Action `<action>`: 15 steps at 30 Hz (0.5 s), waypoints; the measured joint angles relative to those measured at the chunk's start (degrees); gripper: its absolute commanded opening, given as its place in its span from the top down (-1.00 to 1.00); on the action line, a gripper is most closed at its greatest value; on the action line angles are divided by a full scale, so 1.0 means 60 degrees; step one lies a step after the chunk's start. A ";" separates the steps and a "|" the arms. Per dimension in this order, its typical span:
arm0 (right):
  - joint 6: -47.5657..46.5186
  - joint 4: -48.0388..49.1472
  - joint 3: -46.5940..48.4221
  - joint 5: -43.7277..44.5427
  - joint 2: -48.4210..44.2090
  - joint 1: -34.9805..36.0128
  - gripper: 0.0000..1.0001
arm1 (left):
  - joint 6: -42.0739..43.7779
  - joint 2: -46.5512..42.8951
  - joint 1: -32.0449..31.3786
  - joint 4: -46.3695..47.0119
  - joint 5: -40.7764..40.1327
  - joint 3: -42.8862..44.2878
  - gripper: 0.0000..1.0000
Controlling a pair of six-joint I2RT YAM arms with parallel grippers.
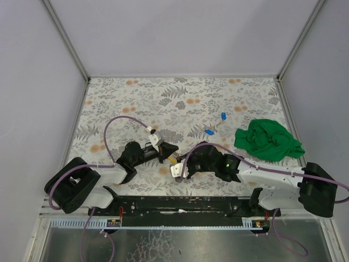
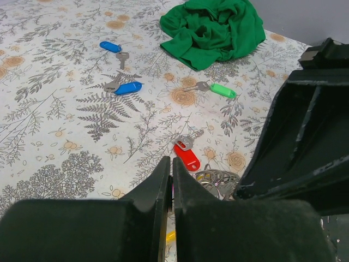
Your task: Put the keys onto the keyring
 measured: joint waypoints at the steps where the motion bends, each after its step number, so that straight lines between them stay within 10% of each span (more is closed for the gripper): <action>1: -0.0153 -0.0007 0.0033 0.0120 0.0106 0.0058 0.28 | -0.0007 0.0000 0.0000 -0.0004 0.0004 0.0000 1.00; 15: -0.1388 -0.0029 0.0229 0.1861 0.0984 0.0452 0.28 | -0.0040 0.0004 0.0000 -0.0066 0.0240 0.0036 1.00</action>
